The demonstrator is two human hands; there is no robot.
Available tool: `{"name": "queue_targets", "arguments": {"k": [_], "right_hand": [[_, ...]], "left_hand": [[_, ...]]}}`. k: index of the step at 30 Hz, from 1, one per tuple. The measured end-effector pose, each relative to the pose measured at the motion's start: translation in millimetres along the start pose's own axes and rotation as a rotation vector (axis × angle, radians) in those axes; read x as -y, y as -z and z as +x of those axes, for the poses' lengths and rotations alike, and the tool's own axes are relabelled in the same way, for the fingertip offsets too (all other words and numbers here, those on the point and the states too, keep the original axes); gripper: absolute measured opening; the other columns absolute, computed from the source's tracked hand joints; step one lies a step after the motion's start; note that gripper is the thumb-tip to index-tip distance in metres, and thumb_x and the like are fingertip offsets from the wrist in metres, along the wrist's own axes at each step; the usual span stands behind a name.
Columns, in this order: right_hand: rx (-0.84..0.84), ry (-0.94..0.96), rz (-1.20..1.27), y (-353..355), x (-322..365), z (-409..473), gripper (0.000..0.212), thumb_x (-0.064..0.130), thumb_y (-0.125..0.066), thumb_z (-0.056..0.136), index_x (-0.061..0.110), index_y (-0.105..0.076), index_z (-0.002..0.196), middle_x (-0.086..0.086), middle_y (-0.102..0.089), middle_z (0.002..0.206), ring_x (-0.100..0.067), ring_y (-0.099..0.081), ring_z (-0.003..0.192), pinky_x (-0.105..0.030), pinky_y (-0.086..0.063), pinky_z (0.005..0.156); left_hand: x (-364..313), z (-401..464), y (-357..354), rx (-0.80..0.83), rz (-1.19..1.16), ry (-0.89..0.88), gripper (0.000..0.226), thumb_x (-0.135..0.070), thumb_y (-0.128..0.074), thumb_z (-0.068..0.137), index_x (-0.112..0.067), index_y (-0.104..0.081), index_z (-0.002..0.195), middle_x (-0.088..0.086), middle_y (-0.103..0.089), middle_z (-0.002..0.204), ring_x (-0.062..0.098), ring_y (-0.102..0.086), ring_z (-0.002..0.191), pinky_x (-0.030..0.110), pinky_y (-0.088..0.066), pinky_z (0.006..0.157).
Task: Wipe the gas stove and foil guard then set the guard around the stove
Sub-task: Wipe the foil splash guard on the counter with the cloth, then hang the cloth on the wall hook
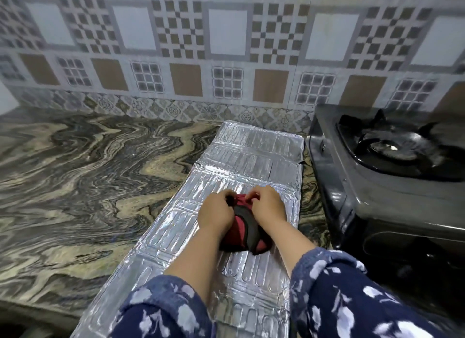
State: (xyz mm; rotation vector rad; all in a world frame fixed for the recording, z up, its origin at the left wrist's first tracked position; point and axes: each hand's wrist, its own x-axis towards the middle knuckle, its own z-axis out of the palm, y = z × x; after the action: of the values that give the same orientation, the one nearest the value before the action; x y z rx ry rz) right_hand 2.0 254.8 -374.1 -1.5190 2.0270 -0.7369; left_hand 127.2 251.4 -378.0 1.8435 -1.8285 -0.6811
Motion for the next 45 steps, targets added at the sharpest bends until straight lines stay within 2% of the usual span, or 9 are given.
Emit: {"name": "queue_targets", "arguments": {"k": [8,11,15,21,24,33,40,43,45], "right_hand": [[-0.099,0.067,0.314,76.8,52.5,7.0,0.029,-0.001,-0.053,0.088,0.012,-0.078,0.090,-0.005,-0.075,0.101,-0.017,-0.064,0.100,-0.019,-0.044,0.088],[-0.099,0.104,0.360,114.4,77.3,22.1,0.025,0.002,-0.057,0.087,0.016,-0.078,0.090,-0.003,-0.075,0.101,-0.015,-0.063,0.093,-0.025,-0.049,0.090],[-0.101,0.207,0.370,168.3,112.3,49.4,0.020,0.003,-0.067,0.082,0.014,-0.077,0.095,0.000,-0.073,0.097,-0.012,-0.063,0.085,-0.022,-0.052,0.080],[-0.299,0.377,0.317,240.5,152.3,107.0,0.021,0.002,-0.062,0.086,0.014,-0.077,0.095,0.000,-0.074,0.104,-0.011,-0.064,0.103,-0.009,-0.039,0.079],[-0.395,0.439,0.338,275.5,166.0,142.2,0.022,0.002,-0.061,0.087,0.015,-0.078,0.092,-0.001,-0.075,0.101,-0.011,-0.065,0.098,-0.013,-0.043,0.082],[-0.703,0.685,0.202,373.4,209.7,266.5,0.027,-0.001,-0.057,0.088,0.015,-0.077,0.094,-0.002,-0.072,0.108,-0.015,-0.063,0.104,-0.010,-0.037,0.087],[-0.801,0.736,0.143,404.2,243.8,335.2,0.027,0.003,-0.053,0.092,0.012,-0.072,0.109,-0.002,-0.061,0.108,-0.019,-0.058,0.100,-0.014,-0.038,0.087],[-0.748,0.691,0.267,390.1,237.7,363.7,0.021,0.013,-0.055,0.091,0.008,-0.069,0.105,0.014,-0.049,0.079,-0.007,-0.049,0.073,-0.034,-0.048,0.090],[-0.769,0.697,0.272,381.3,232.7,368.4,0.021,0.016,-0.052,0.092,0.007,-0.068,0.103,0.008,-0.049,0.082,-0.007,-0.045,0.070,-0.034,-0.048,0.086]], "left_hand": [[-53.9,8.1,63.6,-0.129,-0.256,-0.080,0.036,-0.005,-0.057,0.079,-0.027,-0.072,0.103,0.000,-0.071,0.098,0.018,-0.063,0.099,0.023,-0.046,0.082],[-89.6,21.0,95.3,-0.198,-0.338,-0.151,0.034,-0.005,-0.058,0.077,-0.030,-0.073,0.093,0.000,-0.070,0.092,0.020,-0.065,0.093,0.031,-0.052,0.087],[-135.0,49.0,130.6,-0.289,-0.352,-0.223,0.034,0.000,-0.055,0.078,-0.030,-0.064,0.068,0.002,-0.070,0.086,0.020,-0.066,0.086,0.029,-0.050,0.075],[-211.5,101.5,164.7,-0.467,-0.376,-0.332,0.042,0.001,-0.051,0.079,-0.032,-0.064,0.056,0.000,-0.072,0.082,0.017,-0.065,0.074,0.025,-0.049,0.065],[-249.3,137.4,173.3,-0.487,-0.409,-0.420,0.047,0.000,-0.051,0.082,-0.037,-0.065,0.057,0.003,-0.073,0.086,0.019,-0.066,0.076,0.030,-0.054,0.072],[-361.8,245.2,202.3,-0.695,-0.373,-0.653,0.036,0.004,-0.050,0.086,-0.019,-0.076,0.094,0.005,-0.064,0.113,0.018,-0.060,0.102,0.025,-0.047,0.095],[-413.7,309.7,222.6,-0.760,-0.129,-0.727,0.045,0.006,-0.037,0.090,-0.009,-0.060,0.126,0.007,-0.048,0.129,0.019,-0.047,0.118,0.005,-0.023,0.088],[-409.7,325.5,210.8,-0.682,-0.058,-0.704,0.051,0.008,-0.035,0.089,-0.010,-0.051,0.134,0.008,-0.043,0.134,0.023,-0.044,0.122,0.016,-0.027,0.099],[-401.5,334.5,202.8,-0.659,-0.025,-0.704,0.056,0.009,-0.035,0.086,-0.013,-0.050,0.136,0.009,-0.046,0.133,0.026,-0.046,0.122,0.026,-0.033,0.104]]}}
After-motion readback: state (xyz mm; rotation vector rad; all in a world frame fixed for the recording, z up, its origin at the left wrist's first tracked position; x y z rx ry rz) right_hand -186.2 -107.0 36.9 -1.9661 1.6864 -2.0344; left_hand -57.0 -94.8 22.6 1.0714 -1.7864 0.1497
